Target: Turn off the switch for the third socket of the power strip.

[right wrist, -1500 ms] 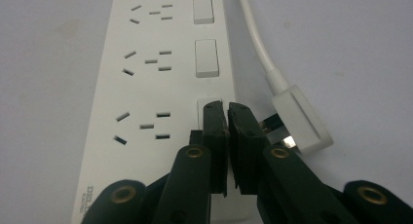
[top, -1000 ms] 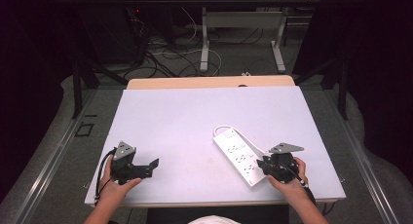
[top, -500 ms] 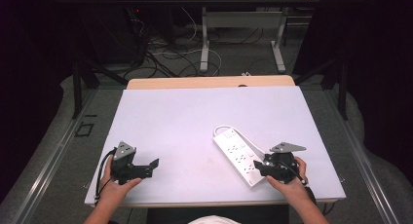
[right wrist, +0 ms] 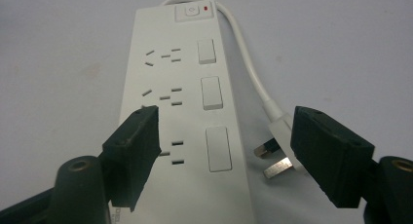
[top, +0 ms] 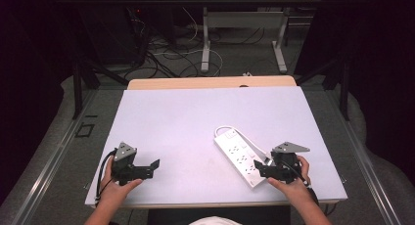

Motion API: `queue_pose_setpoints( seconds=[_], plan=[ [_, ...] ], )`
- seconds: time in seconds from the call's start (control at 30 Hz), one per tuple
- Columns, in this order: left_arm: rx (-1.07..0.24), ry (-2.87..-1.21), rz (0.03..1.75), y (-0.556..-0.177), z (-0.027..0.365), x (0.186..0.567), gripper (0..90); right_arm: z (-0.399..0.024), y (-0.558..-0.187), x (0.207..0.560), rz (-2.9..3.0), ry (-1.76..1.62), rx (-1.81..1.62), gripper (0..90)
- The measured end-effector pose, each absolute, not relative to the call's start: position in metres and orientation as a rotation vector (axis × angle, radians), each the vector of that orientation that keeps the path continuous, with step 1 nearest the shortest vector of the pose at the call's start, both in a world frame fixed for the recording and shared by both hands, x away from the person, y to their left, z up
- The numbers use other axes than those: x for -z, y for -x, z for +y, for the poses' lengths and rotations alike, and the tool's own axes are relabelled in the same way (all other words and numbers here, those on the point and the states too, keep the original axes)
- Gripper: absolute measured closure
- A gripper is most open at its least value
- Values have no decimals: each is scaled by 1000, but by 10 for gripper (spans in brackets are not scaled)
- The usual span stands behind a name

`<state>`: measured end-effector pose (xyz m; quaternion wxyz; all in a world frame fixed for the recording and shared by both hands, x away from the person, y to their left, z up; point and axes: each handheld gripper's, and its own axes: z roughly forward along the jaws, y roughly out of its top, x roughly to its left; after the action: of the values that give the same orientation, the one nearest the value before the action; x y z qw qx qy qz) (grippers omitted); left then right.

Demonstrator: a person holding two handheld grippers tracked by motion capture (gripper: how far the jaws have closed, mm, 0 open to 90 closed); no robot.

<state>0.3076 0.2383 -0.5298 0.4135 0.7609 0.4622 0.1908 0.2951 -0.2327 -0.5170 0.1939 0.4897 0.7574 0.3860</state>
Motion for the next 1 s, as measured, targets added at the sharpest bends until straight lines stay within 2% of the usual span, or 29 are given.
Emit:
queue_pose_setpoints(
  seconds=[0.23, 0.43, 0.7, 1.0],
  plan=[
    [-484, -1910, 1163, -308, 239, 530, 10, -233, -297, 517, 2116, -1356, -1056, 155],
    [-493, -1904, 1164, -308, 240, 530, 10, -235, -298, 515, 2103, -1349, -1056, 132],
    [-492, -1899, 1183, -309, 242, 530, 10, -234, -302, 513, 2101, -1328, -1069, 6],
    [-491, -1887, 1198, -310, 243, 530, 10, -235, -305, 509, 2102, -1328, -1062, 0]
  ],
)
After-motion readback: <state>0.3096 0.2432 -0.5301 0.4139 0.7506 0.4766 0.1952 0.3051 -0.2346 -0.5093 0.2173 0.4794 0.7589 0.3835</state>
